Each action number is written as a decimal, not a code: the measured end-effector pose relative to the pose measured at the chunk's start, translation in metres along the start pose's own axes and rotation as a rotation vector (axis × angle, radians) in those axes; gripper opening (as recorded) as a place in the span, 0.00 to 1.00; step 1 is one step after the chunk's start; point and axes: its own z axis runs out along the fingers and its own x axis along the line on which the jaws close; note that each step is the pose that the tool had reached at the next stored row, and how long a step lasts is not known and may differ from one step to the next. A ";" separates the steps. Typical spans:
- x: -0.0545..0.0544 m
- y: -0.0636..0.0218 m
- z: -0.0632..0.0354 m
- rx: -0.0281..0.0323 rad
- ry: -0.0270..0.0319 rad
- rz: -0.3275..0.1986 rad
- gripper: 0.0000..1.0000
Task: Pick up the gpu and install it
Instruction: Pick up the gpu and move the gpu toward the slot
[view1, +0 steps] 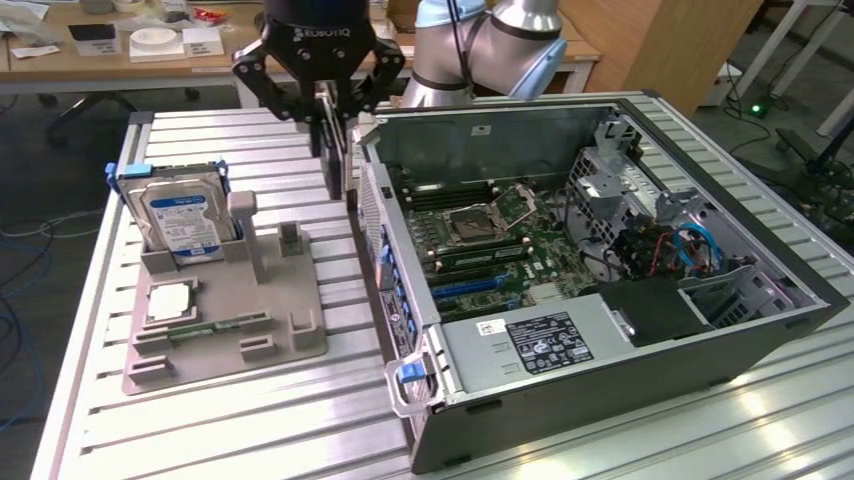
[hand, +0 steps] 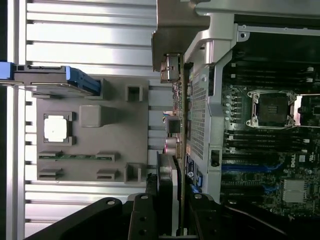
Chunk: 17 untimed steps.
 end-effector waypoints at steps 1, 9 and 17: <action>-0.002 0.0000 0.0000 0.0000 0.0000 0.000 0.28; -0.020 -0.0004 0.0003 0.0000 0.0000 0.000 0.28; -0.045 -0.0008 0.0006 -0.0001 0.0000 0.000 0.28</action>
